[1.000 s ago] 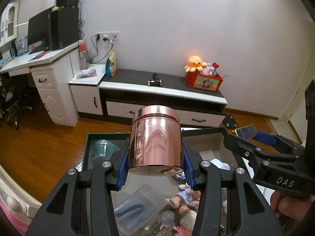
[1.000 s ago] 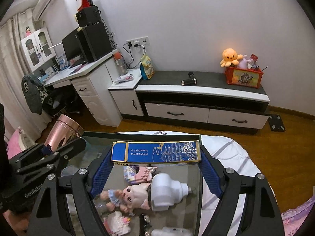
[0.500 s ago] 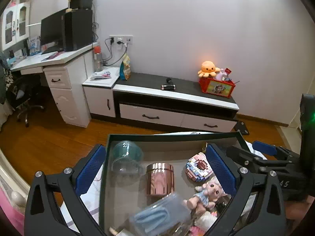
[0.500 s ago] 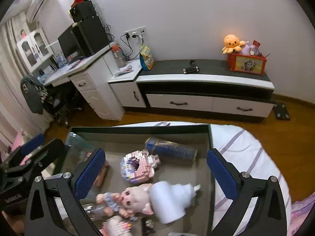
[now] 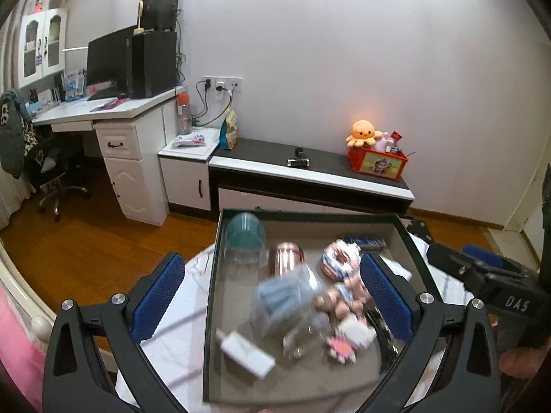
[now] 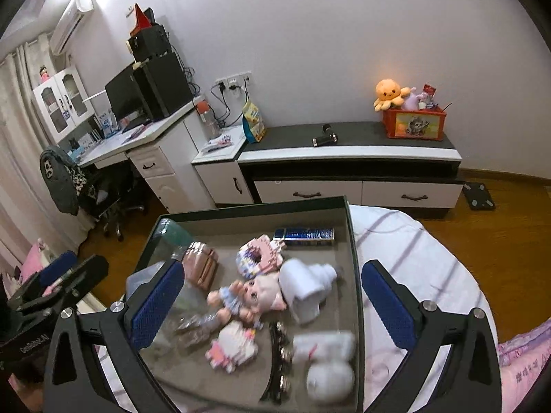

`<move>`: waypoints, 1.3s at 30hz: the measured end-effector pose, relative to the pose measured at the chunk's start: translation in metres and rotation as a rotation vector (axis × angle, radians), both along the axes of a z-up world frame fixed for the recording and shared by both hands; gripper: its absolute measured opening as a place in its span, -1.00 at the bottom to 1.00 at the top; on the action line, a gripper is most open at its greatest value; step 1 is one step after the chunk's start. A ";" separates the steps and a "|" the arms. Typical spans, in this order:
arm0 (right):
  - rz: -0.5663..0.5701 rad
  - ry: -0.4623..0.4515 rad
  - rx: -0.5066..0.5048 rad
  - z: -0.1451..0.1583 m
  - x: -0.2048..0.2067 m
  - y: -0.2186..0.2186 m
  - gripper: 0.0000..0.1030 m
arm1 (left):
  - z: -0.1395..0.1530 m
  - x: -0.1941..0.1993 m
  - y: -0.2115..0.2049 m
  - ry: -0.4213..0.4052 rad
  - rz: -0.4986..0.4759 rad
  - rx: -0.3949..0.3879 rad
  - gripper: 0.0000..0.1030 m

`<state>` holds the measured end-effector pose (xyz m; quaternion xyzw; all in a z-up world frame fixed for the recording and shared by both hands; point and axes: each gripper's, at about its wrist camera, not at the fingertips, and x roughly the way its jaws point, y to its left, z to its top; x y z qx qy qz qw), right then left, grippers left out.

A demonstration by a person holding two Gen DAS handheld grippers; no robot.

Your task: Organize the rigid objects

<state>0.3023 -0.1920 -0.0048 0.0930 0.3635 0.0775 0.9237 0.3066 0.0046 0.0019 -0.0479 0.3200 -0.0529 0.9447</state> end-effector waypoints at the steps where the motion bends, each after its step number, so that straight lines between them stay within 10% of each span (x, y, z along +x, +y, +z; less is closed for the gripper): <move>1: -0.003 -0.009 -0.002 0.003 -0.008 0.000 1.00 | 0.001 -0.010 0.001 -0.004 -0.002 0.002 0.99; 39: -0.048 -0.240 -0.156 0.050 -0.256 0.029 1.00 | 0.039 -0.229 0.009 -0.127 0.044 0.025 0.99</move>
